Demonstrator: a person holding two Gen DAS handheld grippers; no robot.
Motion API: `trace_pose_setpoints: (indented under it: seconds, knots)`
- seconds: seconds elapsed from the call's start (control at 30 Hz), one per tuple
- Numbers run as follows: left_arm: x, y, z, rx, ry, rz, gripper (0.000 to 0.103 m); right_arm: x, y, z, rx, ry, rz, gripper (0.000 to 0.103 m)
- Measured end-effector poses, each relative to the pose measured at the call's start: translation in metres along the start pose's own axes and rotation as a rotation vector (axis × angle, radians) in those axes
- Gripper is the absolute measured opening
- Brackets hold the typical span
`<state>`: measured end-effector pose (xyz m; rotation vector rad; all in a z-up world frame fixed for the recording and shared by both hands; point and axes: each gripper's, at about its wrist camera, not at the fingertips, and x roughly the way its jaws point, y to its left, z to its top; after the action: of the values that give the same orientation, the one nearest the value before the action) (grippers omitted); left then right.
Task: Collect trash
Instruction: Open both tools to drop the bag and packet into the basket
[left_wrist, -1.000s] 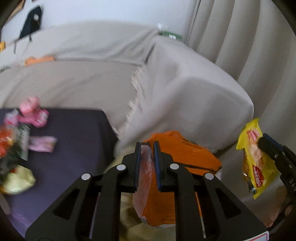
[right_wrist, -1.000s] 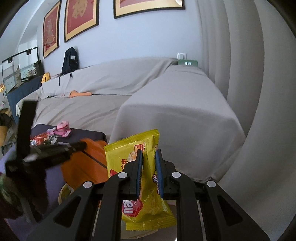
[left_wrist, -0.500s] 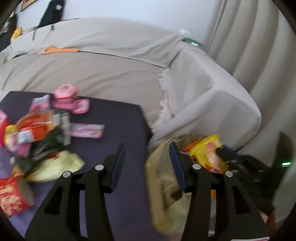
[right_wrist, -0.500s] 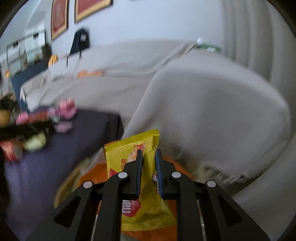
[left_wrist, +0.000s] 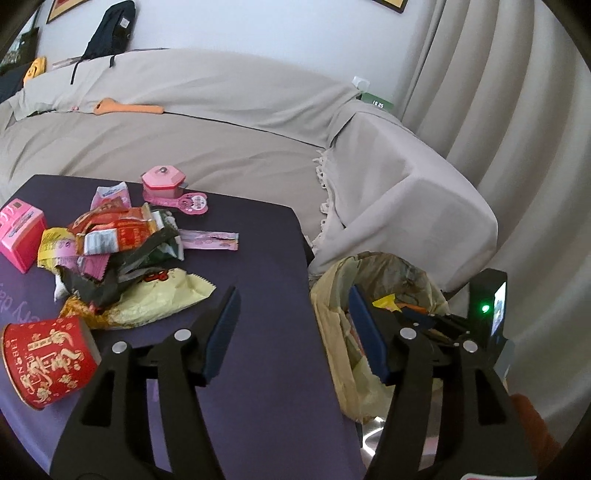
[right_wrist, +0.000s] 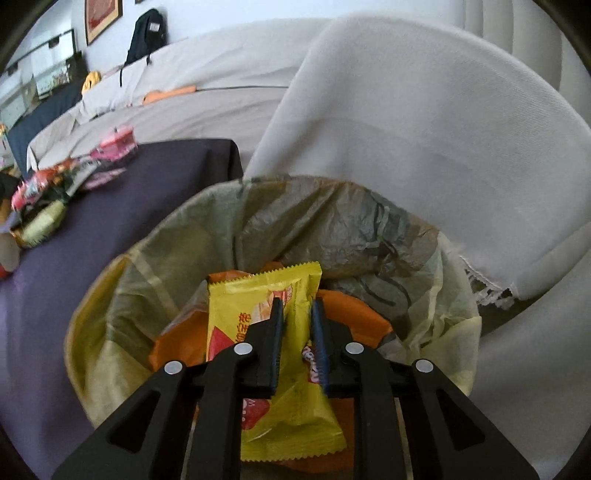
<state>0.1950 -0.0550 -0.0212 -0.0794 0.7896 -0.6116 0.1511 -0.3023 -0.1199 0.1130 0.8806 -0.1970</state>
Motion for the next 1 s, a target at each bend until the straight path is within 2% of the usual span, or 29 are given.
trace_pose_setpoints:
  seconds: [0.07, 0.1, 0.33, 0.47, 0.53, 0.8, 1.0]
  knots:
    - [-0.007, 0.006, -0.002, -0.002, -0.009, 0.0, 0.059, -0.006, 0.002, 0.0, 0.002, -0.01, 0.009, 0.034]
    - [-0.013, 0.01, -0.002, -0.003, -0.016, 0.002, 0.059, -0.012, 0.0, -0.001, -0.001, -0.018, 0.017, 0.036]
    - [-0.06, 0.053, -0.004, -0.014, -0.089, 0.069, 0.061, -0.044, 0.014, 0.004, 0.001, -0.093, 0.022, 0.036]
    - [-0.08, 0.085, -0.005, -0.028, -0.118, 0.12, 0.062, -0.06, 0.033, 0.008, -0.018, -0.131, 0.061, 0.046]
    - [-0.091, 0.106, -0.005, -0.047, -0.128, 0.149, 0.062, -0.065, 0.043, 0.012, -0.031, -0.138, 0.086, 0.047]
    - [-0.113, 0.17, -0.02, -0.155, -0.12, 0.224, 0.066, -0.074, 0.106, 0.011, -0.132, -0.136, 0.182, 0.047]
    - [-0.102, 0.181, -0.035, -0.159, -0.056, 0.178, 0.066, -0.059, 0.138, 0.006, -0.177, -0.075, 0.247, 0.047]
